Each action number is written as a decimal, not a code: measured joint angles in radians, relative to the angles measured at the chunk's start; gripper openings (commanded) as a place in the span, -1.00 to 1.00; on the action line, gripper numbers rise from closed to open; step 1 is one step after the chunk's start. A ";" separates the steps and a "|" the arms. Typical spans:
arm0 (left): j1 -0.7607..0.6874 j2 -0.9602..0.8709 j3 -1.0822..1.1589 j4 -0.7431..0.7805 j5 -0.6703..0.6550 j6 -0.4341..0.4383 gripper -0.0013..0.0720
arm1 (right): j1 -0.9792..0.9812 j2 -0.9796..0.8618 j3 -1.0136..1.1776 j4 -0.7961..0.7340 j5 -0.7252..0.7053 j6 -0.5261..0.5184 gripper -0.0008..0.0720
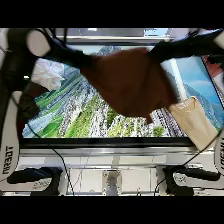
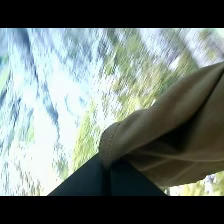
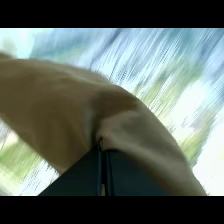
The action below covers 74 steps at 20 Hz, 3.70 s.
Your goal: Fold the shirts.
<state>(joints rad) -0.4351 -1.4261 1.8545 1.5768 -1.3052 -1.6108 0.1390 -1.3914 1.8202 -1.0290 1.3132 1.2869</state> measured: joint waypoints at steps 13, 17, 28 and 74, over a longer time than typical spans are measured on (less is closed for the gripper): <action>0.090 -0.200 -0.152 0.357 0.108 -0.269 0.91 | 0.045 -0.248 -0.246 -0.025 -0.209 -0.003 -0.17; 0.137 -0.200 -0.086 0.373 0.089 -0.312 0.91 | -0.046 -0.251 -0.242 -0.029 -0.187 -0.003 -0.17; 0.161 0.290 -0.369 0.378 0.079 -0.279 0.92 | -0.391 -0.197 -0.243 -0.154 0.079 -0.011 -0.18; -0.138 0.070 -1.271 -1.258 0.977 -0.169 -0.93 | -0.456 -0.114 -0.284 0.104 0.236 -0.082 -0.23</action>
<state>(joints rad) -0.5728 -1.3563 0.5838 0.3191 -0.3279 -1.7794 -0.3172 -1.5051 1.5364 -0.9249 1.5490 1.2049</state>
